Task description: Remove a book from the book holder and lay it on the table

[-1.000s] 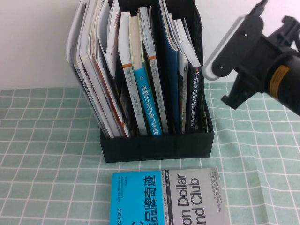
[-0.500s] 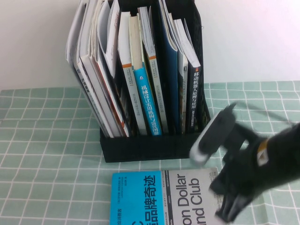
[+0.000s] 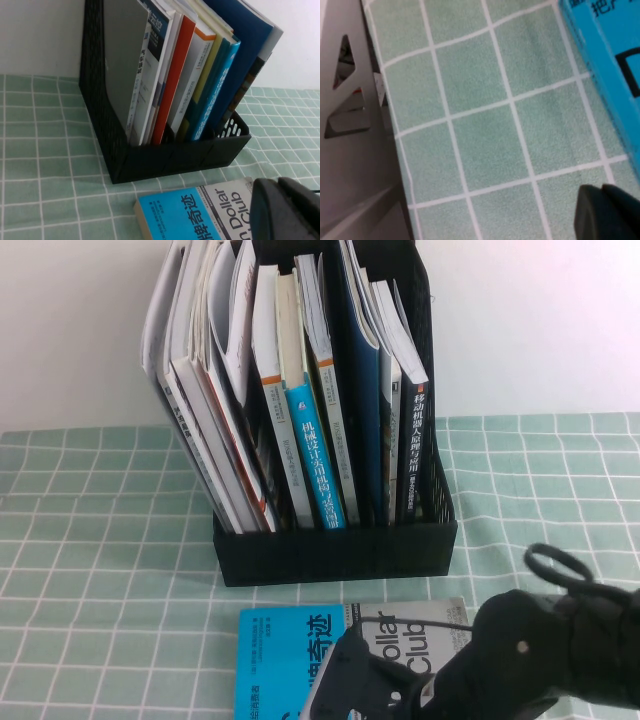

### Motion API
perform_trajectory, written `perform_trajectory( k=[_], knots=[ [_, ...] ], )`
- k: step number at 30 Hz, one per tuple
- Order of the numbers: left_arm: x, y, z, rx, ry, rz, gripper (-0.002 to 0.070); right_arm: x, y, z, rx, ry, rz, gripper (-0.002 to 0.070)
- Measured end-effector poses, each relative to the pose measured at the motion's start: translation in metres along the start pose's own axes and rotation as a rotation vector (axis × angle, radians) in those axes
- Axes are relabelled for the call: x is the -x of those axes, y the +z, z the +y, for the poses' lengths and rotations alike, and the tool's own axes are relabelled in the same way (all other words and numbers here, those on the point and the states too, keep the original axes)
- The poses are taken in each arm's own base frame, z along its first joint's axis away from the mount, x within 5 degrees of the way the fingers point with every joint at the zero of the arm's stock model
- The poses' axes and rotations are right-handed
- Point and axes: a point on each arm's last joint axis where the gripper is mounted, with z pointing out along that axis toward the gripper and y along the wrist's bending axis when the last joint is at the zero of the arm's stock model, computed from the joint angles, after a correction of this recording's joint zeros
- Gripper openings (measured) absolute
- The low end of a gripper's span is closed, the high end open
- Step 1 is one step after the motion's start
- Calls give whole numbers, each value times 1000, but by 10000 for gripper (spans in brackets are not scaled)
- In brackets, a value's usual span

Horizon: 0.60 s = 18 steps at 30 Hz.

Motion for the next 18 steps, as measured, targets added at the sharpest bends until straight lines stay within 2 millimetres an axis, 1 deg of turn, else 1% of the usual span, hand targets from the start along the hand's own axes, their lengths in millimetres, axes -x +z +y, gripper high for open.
perform_trajectory(
  k=[2,5,11,15,18],
  knots=[
    [-1,0,0,2,-2,6,-2,-2,10,-3,8,4,20,-1],
    [-1,0,0,0,-4,8,-3,-4,18,-7,4,6,31,-1],
    [-1,0,0,-1,-5,9,-3,-7,26,-11,0,-10,48,-1],
    [-1,0,0,-1,-6,9,-2,-8,35,-17,-29,-8,49,-1],
    [-1,0,0,-2,-7,10,-2,-8,37,-19,-46,-17,42,-1]
  ],
)
